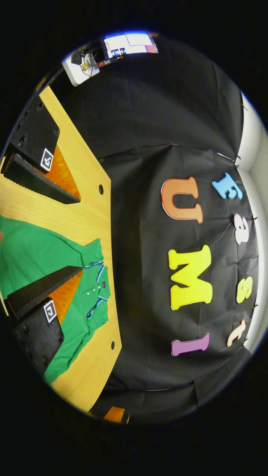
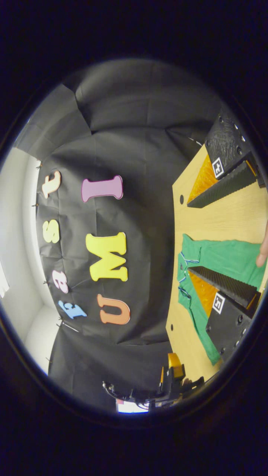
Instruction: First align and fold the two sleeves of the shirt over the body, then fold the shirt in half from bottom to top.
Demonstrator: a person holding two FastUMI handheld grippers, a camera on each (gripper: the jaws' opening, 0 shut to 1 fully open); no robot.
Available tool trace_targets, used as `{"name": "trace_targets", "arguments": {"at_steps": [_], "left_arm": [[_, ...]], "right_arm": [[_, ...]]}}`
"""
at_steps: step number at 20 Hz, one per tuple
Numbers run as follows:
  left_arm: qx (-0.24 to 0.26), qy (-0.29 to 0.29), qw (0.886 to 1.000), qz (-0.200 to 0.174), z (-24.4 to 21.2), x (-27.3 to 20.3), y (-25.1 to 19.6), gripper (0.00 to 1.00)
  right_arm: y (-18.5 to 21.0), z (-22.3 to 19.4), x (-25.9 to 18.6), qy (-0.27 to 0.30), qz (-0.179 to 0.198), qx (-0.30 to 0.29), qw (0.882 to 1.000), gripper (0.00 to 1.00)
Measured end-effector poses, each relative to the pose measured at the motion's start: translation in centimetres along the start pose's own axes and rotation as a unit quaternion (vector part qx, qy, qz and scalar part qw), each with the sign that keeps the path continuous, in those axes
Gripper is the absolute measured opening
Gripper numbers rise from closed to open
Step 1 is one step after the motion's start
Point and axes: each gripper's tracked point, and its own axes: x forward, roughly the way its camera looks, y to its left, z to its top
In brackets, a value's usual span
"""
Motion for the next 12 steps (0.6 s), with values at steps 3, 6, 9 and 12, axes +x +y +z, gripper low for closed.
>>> {"name": "trace_targets", "arguments": {"at_steps": [3,6,9,12], "left_arm": [[-0.022,0.021,1.000,-0.004,-3.6,-1.4,0.7,1.00],[-0.030,0.046,0.998,0.006,-7.0,-1.5,2.0,1.00],[-0.036,0.070,0.997,-0.008,-10.1,-1.9,1.5,1.00],[-0.034,0.081,0.996,-0.019,-12.2,-2.7,1.1,1.00]], "right_arm": [[0.4,-2.3,-0.9,-0.002,-0.011,-0.003,1.000,0.95],[1.5,-6.7,-1.1,0.044,-0.002,-0.008,0.999,0.95],[2.7,-10.9,-1.7,0.091,0.010,-0.015,0.996,0.96],[3.7,-14.4,-2.4,0.130,0.021,-0.012,0.991,0.96]]}}
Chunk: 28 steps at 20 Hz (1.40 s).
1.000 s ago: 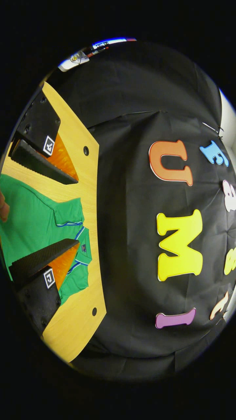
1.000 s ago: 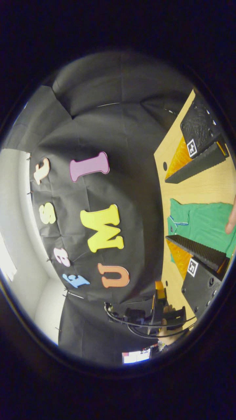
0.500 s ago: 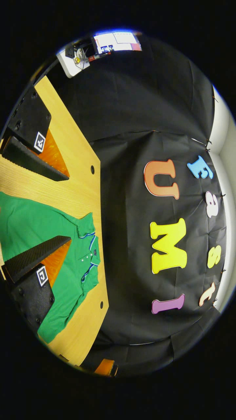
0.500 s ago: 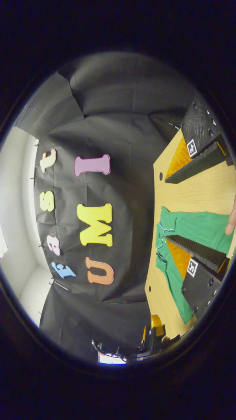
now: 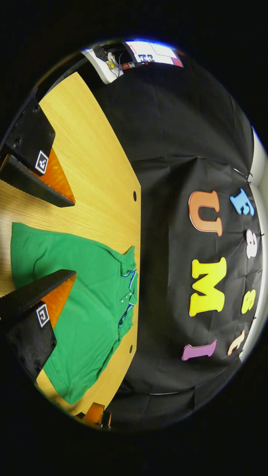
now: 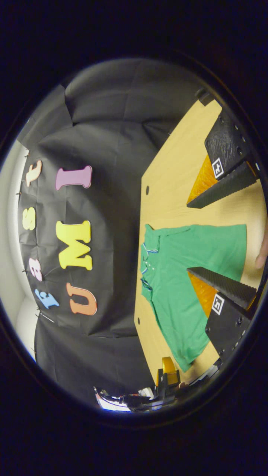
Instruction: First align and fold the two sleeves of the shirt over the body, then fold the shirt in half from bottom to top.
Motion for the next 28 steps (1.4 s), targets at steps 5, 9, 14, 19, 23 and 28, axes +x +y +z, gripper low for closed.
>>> {"name": "trace_targets", "arguments": {"at_steps": [5,9,14,19,23,28], "left_arm": [[-0.010,0.022,1.000,-0.018,-2.4,-0.1,-0.6,1.00],[-0.015,0.037,0.999,-0.029,-3.6,0.0,-1.4,1.00],[-0.008,0.043,0.999,-0.013,-3.8,0.3,-0.6,0.93],[0.008,0.054,0.998,-0.022,-3.6,1.0,-1.4,0.49],[0.003,0.049,0.998,-0.032,-3.3,1.5,-2.0,0.10],[0.010,0.016,0.999,-0.039,-1.3,1.0,-2.4,0.07]], "right_arm": [[0.3,-3.8,-0.2,0.035,0.001,-0.006,0.999,0.97],[0.2,-6.2,0.1,0.074,0.011,0.012,0.997,0.97],[-0.1,-5.9,0.1,0.074,0.005,0.027,0.997,0.96],[1.3,-5.8,0.9,0.089,0.026,0.028,0.995,0.66],[1.6,-5.3,1.4,0.102,0.048,0.063,0.992,0.07],[1.4,-4.7,0.7,0.103,0.051,0.054,0.992,0.00]]}}
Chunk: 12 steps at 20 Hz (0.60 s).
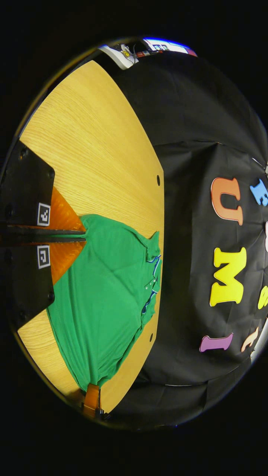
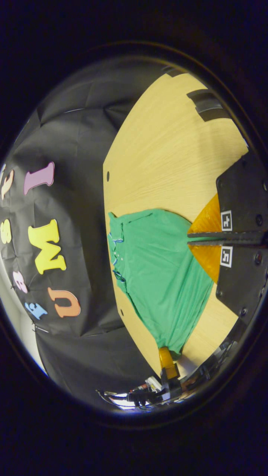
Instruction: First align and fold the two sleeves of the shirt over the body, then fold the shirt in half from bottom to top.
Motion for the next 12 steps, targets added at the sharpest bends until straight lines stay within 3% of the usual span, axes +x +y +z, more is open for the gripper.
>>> {"name": "trace_targets", "arguments": {"at_steps": [5,12], "left_arm": [[0.017,-0.035,0.999,-0.003,3.7,-0.7,-0.4,0.06],[0.002,-0.090,0.996,-0.017,11.5,1.2,-1.1,0.06]], "right_arm": [[0.5,3.6,-1.1,-0.033,0.008,-0.015,0.999,0.00],[0.1,13.6,0.4,-0.107,-0.001,-0.016,0.994,0.00]]}}
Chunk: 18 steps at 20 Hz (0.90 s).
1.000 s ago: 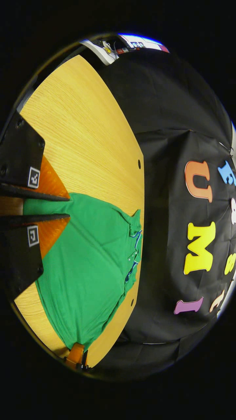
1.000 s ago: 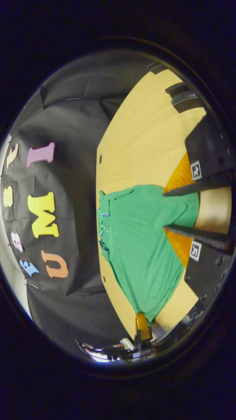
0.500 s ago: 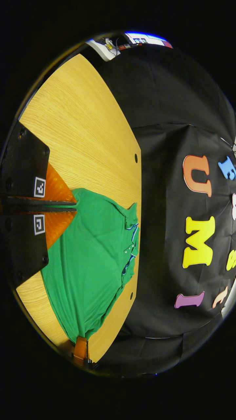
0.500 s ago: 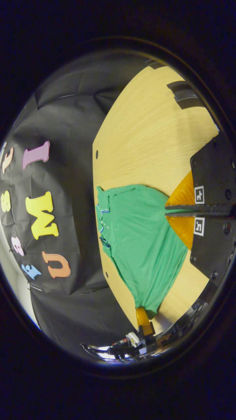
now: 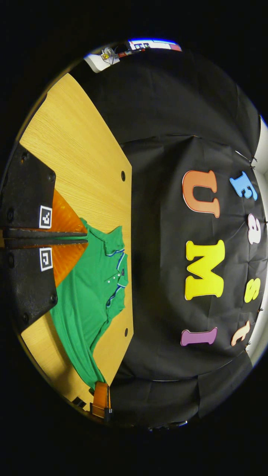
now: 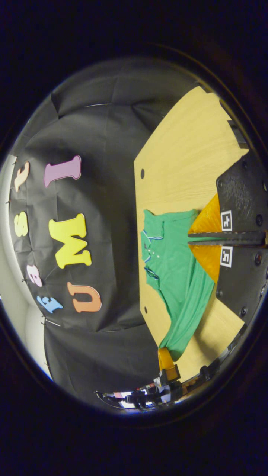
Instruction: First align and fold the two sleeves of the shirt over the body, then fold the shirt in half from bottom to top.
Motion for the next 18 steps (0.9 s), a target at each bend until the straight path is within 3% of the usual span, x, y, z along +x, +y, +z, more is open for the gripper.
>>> {"name": "trace_targets", "arguments": {"at_steps": [8,14,18], "left_arm": [[-0.010,-0.040,0.999,-0.009,7.5,11.6,0.6,0.06],[-0.023,-0.043,0.999,-0.004,8.4,23.3,1.1,0.06],[-0.009,-0.023,1.000,0.000,6.9,30.5,1.9,0.07]], "right_arm": [[-1.0,10.6,11.3,-0.075,-0.037,-0.011,0.996,0.00],[-1.9,13.0,23.8,-0.072,-0.061,-0.001,0.996,0.00],[-3.5,12.1,31.7,-0.043,-0.076,0.034,0.996,0.00]]}}
